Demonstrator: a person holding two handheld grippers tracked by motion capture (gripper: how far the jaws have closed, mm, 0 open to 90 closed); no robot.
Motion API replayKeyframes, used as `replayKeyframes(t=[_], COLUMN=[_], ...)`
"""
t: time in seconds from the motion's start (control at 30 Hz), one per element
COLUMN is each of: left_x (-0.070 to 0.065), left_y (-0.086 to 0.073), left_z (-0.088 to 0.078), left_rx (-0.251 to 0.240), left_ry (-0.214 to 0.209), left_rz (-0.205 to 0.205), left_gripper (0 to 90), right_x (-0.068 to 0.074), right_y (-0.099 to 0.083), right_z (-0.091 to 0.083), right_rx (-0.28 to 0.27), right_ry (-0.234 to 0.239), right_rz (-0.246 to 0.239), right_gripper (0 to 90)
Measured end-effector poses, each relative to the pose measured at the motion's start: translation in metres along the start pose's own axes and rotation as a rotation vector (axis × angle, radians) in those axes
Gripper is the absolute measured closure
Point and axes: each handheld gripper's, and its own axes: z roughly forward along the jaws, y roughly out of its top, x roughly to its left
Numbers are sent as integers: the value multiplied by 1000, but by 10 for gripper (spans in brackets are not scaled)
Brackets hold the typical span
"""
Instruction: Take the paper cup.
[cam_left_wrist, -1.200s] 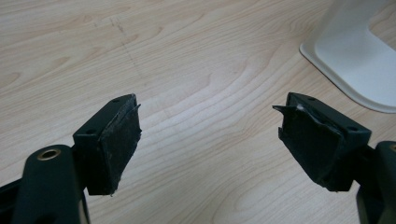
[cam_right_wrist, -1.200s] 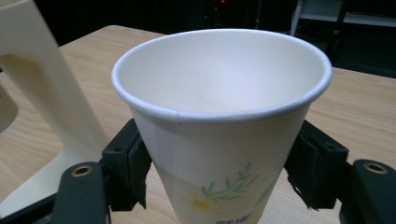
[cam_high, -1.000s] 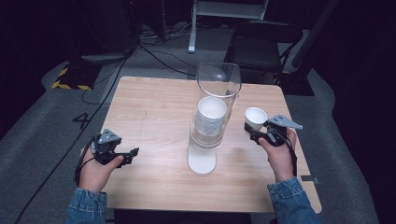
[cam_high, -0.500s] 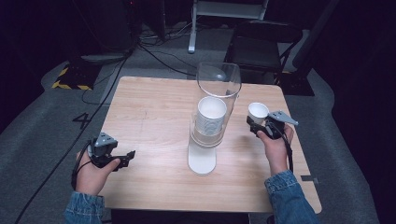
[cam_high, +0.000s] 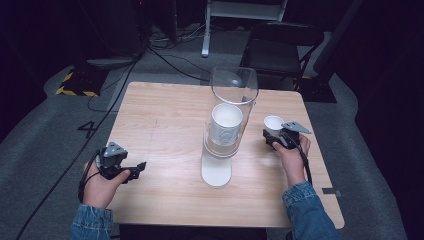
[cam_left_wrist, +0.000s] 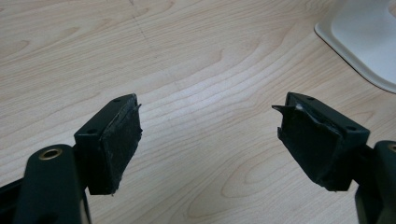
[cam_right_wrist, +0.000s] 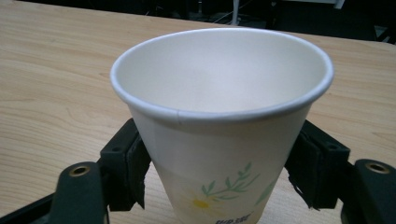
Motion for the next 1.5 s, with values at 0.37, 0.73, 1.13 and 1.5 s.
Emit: replayKeyframes(t=[0.37, 0.73, 1.13, 1.5], left_x=[1, -1, -2, -10], left_y=[0, 1, 4, 4], left_z=[1, 4, 1, -1], left_rx=[4, 7, 6, 23], left_ry=[-7, -13, -16, -25], left_rz=[1, 6, 17, 54], left_gripper=[208, 208, 208, 207], right_x=[-2, -4, -8, -10], right_y=[-10, -16, -14, -9], right_z=[6, 5, -9, -55], right_rx=[45, 81, 78, 35], right_ry=[13, 29, 28, 72], right_rz=[20, 11, 40, 25], right_gripper=[295, 273, 162, 161])
